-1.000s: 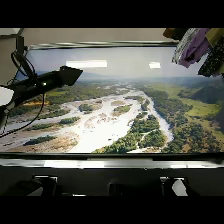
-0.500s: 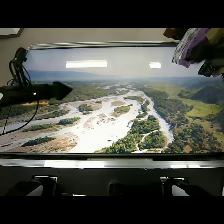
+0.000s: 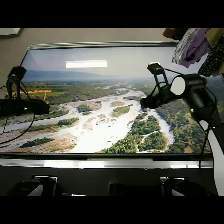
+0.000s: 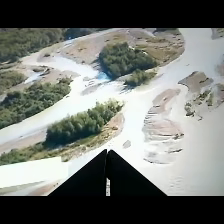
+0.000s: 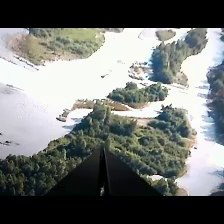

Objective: Fold the clothes and pants, and hang the long-sleeved shirts on hangers.

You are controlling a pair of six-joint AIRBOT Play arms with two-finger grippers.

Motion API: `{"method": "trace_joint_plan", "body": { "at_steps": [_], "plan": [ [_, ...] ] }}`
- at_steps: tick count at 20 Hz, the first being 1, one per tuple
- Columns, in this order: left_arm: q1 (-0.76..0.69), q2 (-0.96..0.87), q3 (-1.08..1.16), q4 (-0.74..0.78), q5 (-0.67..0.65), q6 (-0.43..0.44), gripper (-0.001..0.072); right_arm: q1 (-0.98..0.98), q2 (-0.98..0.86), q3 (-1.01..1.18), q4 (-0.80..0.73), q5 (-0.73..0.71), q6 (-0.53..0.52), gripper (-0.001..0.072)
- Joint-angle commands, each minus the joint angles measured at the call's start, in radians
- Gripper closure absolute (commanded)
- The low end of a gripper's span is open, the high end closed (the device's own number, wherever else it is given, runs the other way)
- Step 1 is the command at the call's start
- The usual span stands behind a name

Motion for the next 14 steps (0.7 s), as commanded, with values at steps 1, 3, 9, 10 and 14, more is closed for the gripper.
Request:
{"method": "trace_joint_plan", "body": {
  "at_steps": [1, 3, 9, 10, 14],
  "plan": [
    [0.003, 0.01, -0.036, 0.053, 0.042, 0.005, 0.0682, 0.018, 0.001, -0.03, 0.004, 0.02, 0.002, 0.0677],
    [0.003, 0.007, -0.036, 0.052, 0.05, 0.005, 0.0683, 0.018, 0.002, -0.03, 0.004, 0.027, 0.003, 0.0677],
    [0.003, 0.007, -0.036, 0.052, 0.05, 0.005, 0.0683, 0.018, 0.002, -0.03, 0.004, 0.03, 0.002, 0.0677],
    [0.003, 0.007, -0.036, 0.052, 0.05, 0.005, 0.0683, 0.018, 0.001, -0.03, 0.004, 0.03, 0.002, 0.0677],
    [0.003, 0.007, -0.036, 0.052, 0.05, 0.005, 0.0683, 0.018, 0.002, -0.03, 0.004, 0.03, 0.002, 0.0677]
  ]
}}
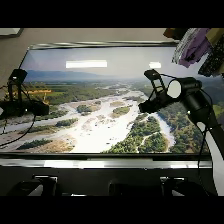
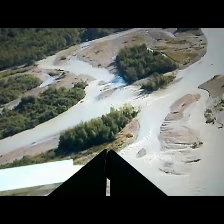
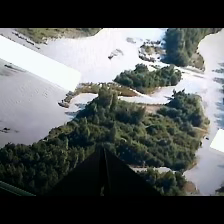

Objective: Fold the clothes and pants, and hang the long-sleeved shirts on hangers.

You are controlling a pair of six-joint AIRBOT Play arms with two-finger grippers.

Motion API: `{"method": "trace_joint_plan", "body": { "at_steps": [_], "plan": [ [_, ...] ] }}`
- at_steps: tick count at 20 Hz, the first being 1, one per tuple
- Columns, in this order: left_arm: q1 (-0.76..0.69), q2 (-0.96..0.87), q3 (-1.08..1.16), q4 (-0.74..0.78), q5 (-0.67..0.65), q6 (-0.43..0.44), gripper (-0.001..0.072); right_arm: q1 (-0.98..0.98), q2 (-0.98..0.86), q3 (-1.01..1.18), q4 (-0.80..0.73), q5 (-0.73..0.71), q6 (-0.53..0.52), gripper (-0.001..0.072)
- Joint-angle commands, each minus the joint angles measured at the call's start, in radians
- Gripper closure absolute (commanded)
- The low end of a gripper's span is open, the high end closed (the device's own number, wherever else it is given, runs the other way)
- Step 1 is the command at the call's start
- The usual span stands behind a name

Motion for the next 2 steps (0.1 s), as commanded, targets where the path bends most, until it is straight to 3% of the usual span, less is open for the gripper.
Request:
{"method": "trace_joint_plan", "body": {
  "at_steps": [1, 2],
  "plan": [
    [0.001, 0.001, 0.0, 0.002, 0.001, 0.0, 0.0683, 0.001, 0.0, 0.0, 0.0, 0.0, 0.0, 0.0677],
    [0.001, 0.001, 0.0, 0.002, 0.001, 0.0, 0.0683, 0.001, 0.001, 0.0, 0.0, 0.001, 0.0, 0.0677]
  ]
}}
